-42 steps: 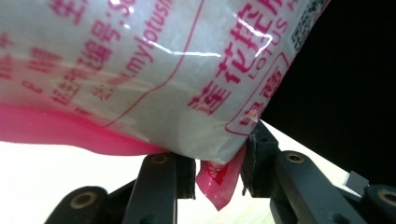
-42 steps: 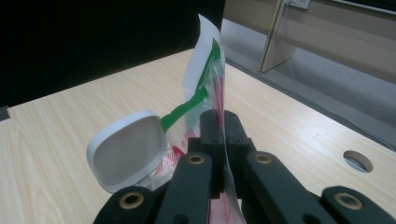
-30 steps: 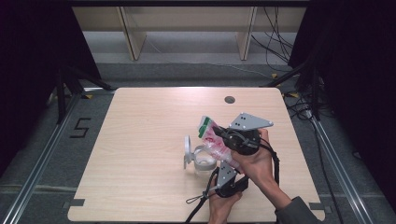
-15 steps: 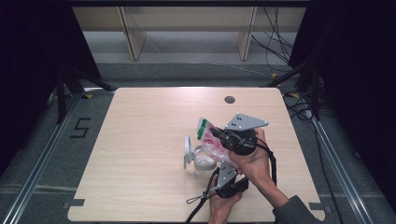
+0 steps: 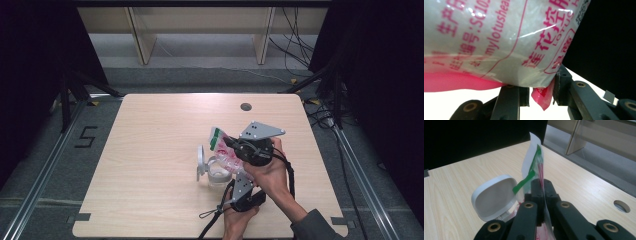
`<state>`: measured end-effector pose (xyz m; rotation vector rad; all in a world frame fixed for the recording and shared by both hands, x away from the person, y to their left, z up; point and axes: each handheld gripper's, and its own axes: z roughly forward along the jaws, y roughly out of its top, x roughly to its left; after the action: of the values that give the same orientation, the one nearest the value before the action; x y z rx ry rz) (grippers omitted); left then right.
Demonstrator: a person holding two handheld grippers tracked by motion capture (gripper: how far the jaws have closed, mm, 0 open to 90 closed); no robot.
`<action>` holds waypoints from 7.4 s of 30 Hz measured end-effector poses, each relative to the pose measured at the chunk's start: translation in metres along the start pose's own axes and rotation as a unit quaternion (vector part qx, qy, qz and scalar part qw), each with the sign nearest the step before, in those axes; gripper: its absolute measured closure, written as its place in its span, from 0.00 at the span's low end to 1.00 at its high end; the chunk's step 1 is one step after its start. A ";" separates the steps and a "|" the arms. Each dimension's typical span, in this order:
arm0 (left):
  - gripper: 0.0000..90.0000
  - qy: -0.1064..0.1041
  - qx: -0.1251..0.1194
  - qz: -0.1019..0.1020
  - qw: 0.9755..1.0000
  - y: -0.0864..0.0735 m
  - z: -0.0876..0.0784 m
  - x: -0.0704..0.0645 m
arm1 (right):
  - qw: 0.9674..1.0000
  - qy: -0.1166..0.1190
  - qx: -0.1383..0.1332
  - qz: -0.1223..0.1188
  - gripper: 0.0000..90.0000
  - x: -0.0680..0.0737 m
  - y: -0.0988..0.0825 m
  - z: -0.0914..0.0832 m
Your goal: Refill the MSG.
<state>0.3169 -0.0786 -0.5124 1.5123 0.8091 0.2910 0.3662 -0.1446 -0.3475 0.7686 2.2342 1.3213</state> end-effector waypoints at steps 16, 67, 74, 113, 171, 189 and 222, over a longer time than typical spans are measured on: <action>0.78 0.000 0.000 0.000 1.000 0.001 -0.001 0.000 | 1.000 0.002 0.006 0.006 1.00 0.004 0.000 0.003; 0.78 -0.002 -0.001 -0.004 1.000 0.001 -0.001 -0.002 | 1.000 0.007 0.001 0.001 1.00 0.006 -0.002 0.004; 0.78 -0.008 -0.005 -0.005 1.000 0.001 -0.001 -0.002 | 1.000 0.009 0.004 0.008 1.00 0.008 -0.001 0.004; 0.78 -0.011 -0.015 -0.007 1.000 0.003 0.000 -0.002 | 1.000 0.007 -0.004 0.001 1.00 0.009 0.000 0.008; 0.79 -0.013 -0.021 -0.002 1.000 0.006 -0.003 -0.004 | 1.000 0.014 -0.001 0.003 1.00 0.015 0.004 0.012; 0.79 -0.015 -0.019 -0.001 1.000 0.007 -0.004 -0.004 | 1.000 0.018 0.003 -0.005 1.00 0.014 0.005 0.011; 0.79 -0.014 -0.022 -0.003 1.000 0.008 -0.005 -0.005 | 1.000 0.013 0.001 0.000 1.00 0.016 0.006 0.014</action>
<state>0.3122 -0.0770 -0.5027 1.4699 0.7798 0.2811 0.3644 -0.1226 -0.3501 0.7571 2.2550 1.3364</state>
